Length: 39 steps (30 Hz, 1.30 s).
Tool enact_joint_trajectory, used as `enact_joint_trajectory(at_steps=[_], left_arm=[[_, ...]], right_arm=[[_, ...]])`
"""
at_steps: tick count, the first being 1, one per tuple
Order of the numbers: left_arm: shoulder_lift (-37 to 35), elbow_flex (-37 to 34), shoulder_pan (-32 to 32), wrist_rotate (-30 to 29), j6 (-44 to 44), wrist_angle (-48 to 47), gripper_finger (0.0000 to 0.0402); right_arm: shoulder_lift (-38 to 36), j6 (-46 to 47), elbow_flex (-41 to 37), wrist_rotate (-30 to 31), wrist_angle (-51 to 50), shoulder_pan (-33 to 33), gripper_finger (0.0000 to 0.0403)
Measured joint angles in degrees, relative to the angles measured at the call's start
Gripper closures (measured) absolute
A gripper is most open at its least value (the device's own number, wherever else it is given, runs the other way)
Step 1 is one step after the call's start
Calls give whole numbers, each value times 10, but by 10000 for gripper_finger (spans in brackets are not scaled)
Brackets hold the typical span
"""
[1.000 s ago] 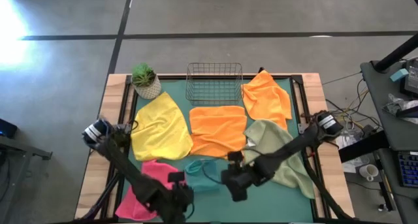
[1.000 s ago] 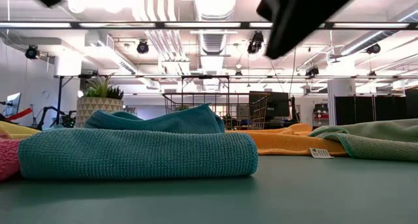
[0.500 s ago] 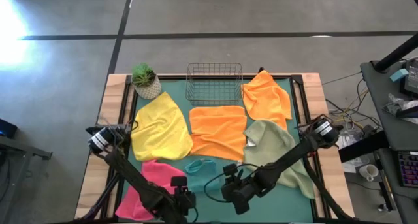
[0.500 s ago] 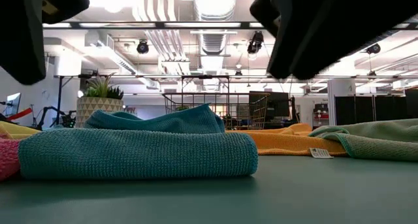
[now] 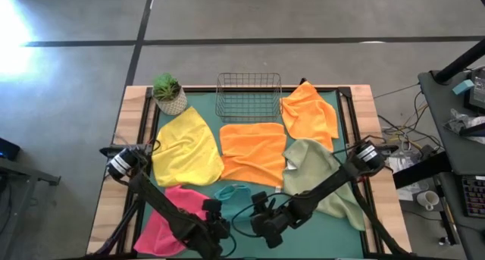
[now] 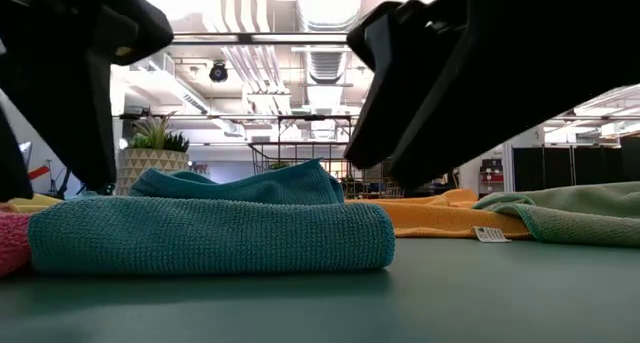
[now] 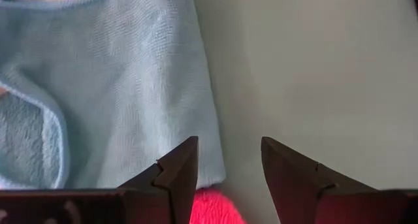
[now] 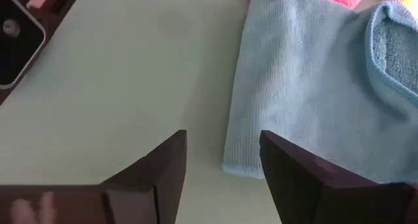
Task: Fold microfiber towels
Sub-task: Put the blue microfiber cloth into the wire basket
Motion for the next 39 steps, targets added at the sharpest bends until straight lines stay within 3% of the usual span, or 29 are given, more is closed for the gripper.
enact_joint_trajectory(at_steps=[13,24,28,35,39], left_arm=[[1,-43,15,1,1,9,249],[1,-64,21,4,-29,50,253],[1,-72,27,4,-45,51,288],[1,-75,30,3,-45,78,385],[1,-75,31,4,-45,94,393]], right_arm=[[16,-13,-2,24,17,-20,220],[20,-8,-2,-2,20,-32,220],[20,-8,-5,-6,21,-34,220],[20,-8,-7,-6,22,-40,220],[20,-10,-7,-30,28,-41,220]])
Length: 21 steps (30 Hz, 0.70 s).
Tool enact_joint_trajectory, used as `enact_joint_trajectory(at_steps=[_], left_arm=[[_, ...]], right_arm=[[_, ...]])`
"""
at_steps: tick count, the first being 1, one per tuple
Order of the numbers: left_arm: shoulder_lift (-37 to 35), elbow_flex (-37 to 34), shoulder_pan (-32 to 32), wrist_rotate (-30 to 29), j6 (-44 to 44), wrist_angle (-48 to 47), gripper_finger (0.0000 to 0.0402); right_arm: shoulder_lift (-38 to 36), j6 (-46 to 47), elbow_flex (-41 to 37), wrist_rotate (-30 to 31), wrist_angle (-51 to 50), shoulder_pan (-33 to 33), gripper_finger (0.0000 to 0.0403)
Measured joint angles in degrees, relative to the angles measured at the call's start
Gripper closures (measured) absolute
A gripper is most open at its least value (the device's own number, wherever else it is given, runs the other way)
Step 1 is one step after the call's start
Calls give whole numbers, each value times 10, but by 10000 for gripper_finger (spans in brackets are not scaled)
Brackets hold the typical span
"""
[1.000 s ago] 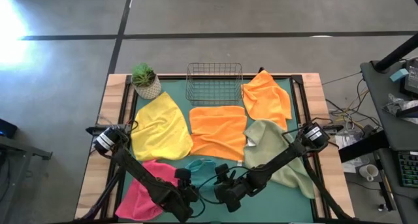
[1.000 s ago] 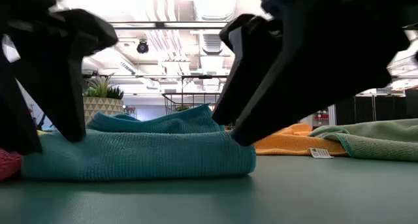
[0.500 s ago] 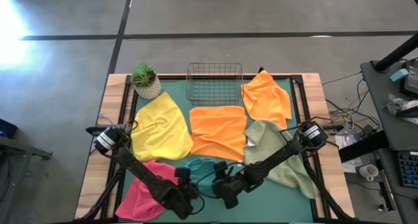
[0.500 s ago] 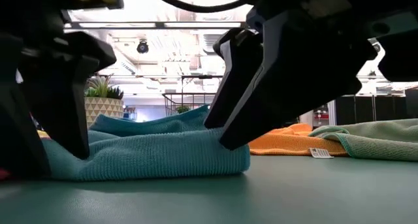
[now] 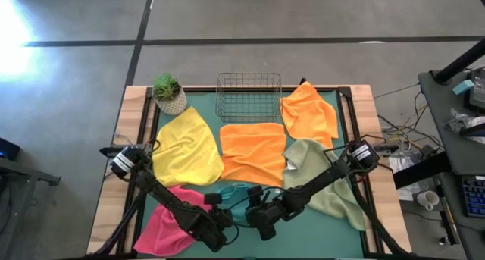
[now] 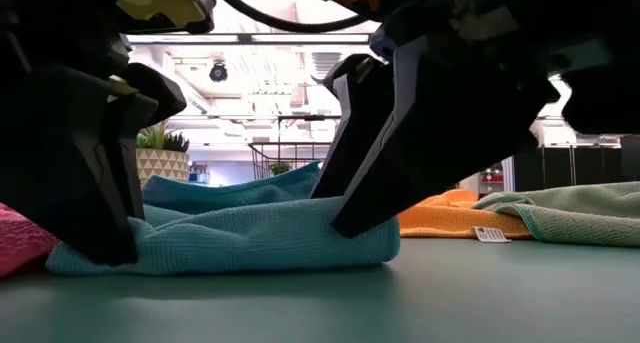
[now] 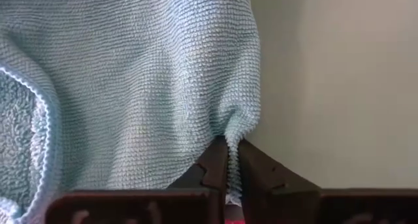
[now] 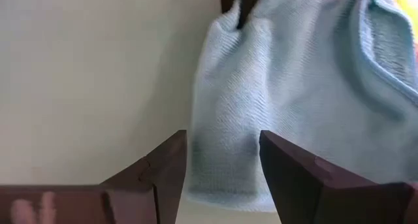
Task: Fold microfiber towels
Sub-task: Put the blue microfiber cloth into the wire basket
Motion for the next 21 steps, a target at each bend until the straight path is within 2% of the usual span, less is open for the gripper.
enact_joint_trajectory(at_steps=[9,13,17,21], left_arm=[[0,1,0,-1,-1,19,392],[0,0,0,-1,-1,57,392],[0,-1,1,-2,-1,72,392],[0,-1,1,-3,-2,71,392]], right_arm=[[0,1,-15,-6,2,0,220],[0,7,-16,-6,0,-2,228],[0,8,-17,-6,-6,-2,264],[0,8,-15,-6,-9,-2,323]])
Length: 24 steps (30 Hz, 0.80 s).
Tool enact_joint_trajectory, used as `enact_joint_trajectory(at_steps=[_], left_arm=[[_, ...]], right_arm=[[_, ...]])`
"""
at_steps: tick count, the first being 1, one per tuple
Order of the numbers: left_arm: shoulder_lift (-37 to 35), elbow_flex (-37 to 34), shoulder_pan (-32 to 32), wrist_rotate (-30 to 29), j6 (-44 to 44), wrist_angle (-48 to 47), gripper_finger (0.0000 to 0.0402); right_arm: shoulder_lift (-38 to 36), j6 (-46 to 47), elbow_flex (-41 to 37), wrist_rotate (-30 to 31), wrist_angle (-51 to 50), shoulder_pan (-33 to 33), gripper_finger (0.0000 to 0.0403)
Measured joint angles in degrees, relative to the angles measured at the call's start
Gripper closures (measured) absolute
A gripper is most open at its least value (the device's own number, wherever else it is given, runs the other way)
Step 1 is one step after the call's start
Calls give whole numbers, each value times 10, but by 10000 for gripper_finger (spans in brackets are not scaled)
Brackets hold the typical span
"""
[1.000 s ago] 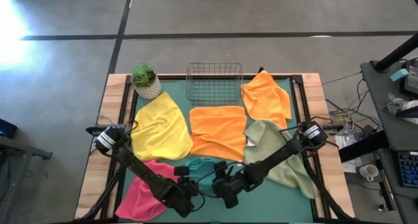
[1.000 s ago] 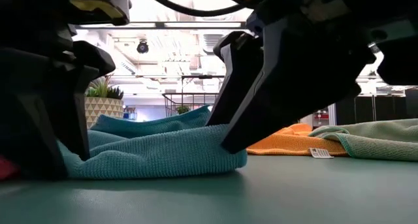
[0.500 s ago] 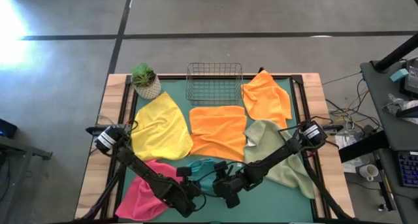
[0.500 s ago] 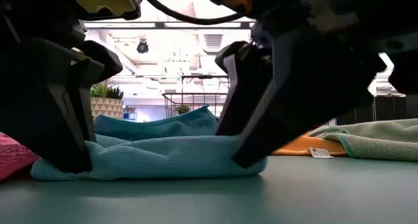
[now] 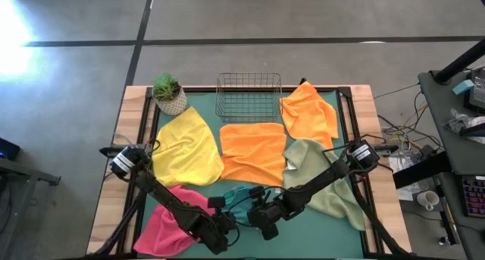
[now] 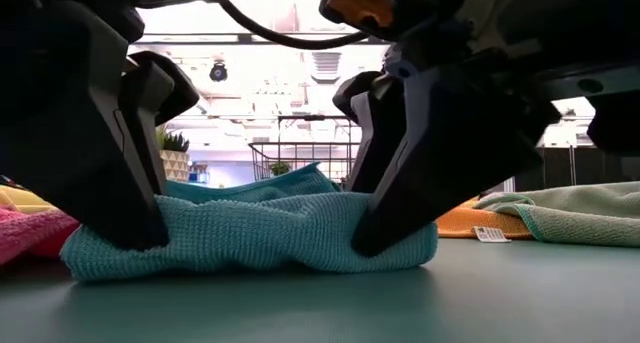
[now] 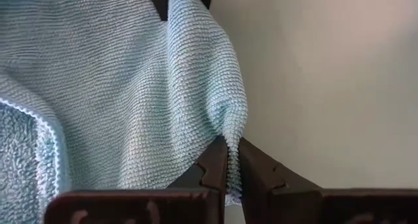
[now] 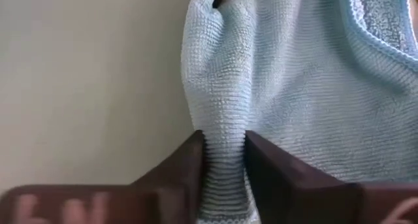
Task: Fold microfiber towels
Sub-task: Put the blue microfiber cloth into the wire basket
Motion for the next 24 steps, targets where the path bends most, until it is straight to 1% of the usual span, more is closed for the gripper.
enact_joint_trajectory(at_steps=[3,5,8,12,15,19,24], left_arm=[[0,0,1,1,-9,0,392],[-1,0,2,3,-22,-1,392],[-6,3,2,5,-28,0,392],[-24,9,2,13,-29,0,392],[-38,13,3,16,-29,2,392],[-59,13,6,43,-28,2,392],[-86,14,9,44,-26,-2,392]], right_arm=[[0,4,1,-8,-1,0,371],[0,21,2,-14,-2,0,387],[0,38,2,-19,-6,4,389],[-5,66,2,-45,-17,13,392],[-19,89,2,-46,-31,22,393],[-51,118,3,-45,-43,31,393],[-99,147,2,-44,-60,33,394]])
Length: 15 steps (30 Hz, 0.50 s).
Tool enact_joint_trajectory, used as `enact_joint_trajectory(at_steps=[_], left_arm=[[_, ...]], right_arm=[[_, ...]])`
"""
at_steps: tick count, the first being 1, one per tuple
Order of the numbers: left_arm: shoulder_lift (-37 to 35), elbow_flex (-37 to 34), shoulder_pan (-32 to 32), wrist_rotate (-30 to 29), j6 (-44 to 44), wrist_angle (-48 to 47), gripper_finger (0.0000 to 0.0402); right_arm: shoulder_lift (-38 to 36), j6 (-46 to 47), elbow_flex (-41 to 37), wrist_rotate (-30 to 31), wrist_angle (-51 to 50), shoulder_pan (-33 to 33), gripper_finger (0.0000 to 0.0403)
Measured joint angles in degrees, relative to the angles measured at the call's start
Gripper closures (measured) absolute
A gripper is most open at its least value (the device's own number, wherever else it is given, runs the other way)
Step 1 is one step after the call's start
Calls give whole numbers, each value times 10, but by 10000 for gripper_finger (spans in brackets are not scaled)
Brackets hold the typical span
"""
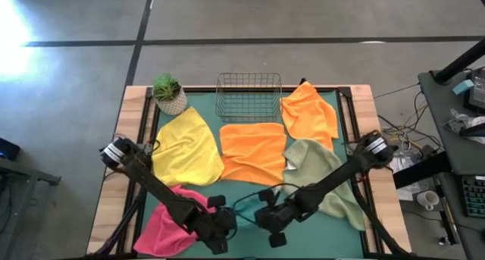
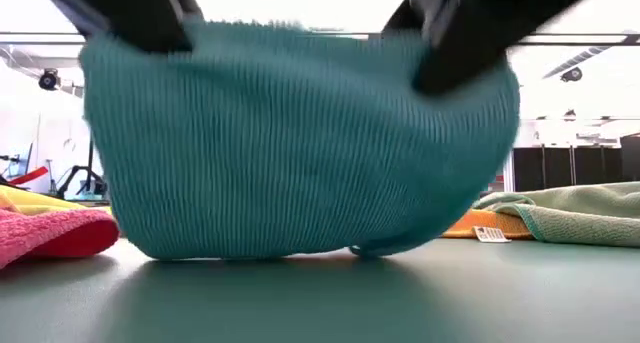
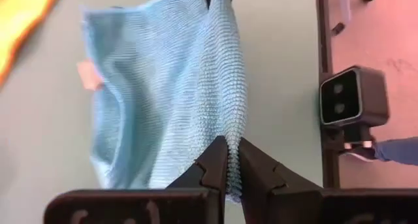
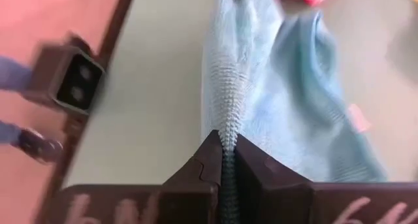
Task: Fold microfiber towels
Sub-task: Put the blue microfiber cloth into the wire basket
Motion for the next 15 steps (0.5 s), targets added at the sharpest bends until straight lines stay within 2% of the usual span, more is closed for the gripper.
enact_joint_trajectory(at_steps=[8,15], left_arm=[[-65,1,23,-17,37,-1,392],[-118,2,54,-19,104,-4,399]], right_arm=[[-73,7,0,6,-27,-1,394],[-134,4,0,59,-36,-15,394]])
